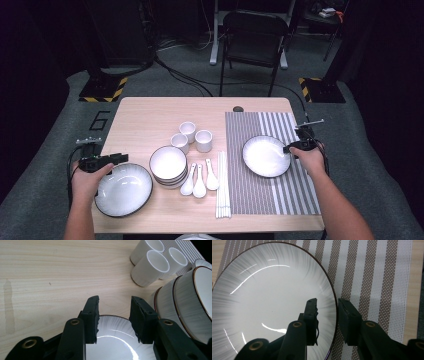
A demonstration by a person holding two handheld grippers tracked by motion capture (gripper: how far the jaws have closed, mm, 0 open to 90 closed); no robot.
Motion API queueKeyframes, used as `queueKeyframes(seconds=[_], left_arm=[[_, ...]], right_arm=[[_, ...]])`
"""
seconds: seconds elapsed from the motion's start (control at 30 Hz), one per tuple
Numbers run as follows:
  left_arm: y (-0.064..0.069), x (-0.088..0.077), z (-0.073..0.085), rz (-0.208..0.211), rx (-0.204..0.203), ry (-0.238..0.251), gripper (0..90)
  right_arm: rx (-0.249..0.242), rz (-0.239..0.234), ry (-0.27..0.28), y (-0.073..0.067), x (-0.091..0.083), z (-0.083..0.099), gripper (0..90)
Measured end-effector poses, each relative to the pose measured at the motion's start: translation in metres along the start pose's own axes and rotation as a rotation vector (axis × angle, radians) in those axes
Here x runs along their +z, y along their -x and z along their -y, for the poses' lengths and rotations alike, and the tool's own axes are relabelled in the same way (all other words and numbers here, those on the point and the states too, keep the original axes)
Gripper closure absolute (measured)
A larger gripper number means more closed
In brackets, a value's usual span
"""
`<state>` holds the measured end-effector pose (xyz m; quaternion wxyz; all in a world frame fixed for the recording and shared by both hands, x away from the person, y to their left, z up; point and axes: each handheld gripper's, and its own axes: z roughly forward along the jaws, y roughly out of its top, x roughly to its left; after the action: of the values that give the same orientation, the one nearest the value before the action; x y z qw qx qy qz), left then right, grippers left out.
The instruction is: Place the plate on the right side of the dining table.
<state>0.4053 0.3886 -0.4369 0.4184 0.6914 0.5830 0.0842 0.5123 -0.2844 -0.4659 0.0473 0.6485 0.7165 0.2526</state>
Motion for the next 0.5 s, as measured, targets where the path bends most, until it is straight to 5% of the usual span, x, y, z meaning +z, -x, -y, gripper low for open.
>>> queueKeyframes(seconds=[0.5], left_arm=[[-0.002, 0.001, -0.002, -0.002, -0.002, -0.012, 58.5]], right_arm=[[-0.013, -0.037, 0.085, -0.010, -0.022, 0.004, 58.5]])
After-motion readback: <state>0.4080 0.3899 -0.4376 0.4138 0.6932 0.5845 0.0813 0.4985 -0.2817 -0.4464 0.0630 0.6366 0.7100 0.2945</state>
